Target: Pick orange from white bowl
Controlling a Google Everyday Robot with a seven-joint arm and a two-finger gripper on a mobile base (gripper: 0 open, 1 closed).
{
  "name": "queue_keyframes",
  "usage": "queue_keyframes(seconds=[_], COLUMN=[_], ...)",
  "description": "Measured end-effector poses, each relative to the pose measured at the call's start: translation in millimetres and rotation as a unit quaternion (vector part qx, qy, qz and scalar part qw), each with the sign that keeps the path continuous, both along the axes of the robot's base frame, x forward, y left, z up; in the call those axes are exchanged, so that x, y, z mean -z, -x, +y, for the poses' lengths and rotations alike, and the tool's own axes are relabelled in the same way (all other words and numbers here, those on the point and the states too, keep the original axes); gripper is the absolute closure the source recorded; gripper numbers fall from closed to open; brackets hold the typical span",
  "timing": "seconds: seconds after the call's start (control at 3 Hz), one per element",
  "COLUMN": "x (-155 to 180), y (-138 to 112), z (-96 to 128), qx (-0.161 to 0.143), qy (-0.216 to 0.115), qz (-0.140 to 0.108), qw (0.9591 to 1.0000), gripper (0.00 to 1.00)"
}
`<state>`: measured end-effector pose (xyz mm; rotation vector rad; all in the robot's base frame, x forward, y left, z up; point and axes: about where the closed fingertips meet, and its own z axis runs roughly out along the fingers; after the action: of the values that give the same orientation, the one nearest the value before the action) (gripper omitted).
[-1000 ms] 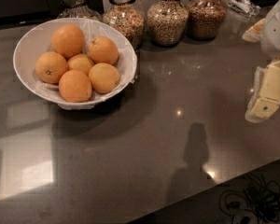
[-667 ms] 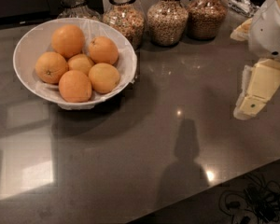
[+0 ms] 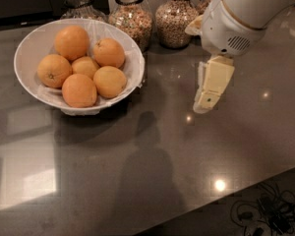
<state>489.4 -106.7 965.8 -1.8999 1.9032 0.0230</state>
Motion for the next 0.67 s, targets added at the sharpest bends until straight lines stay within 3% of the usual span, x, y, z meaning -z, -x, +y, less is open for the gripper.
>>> queue_keyframes(seconds=[0.67], x=[1], y=[-50], z=[61], qx=[-0.056], qy=[-0.051], qz=[-0.023], qw=[0.9969], gripper=[0.00])
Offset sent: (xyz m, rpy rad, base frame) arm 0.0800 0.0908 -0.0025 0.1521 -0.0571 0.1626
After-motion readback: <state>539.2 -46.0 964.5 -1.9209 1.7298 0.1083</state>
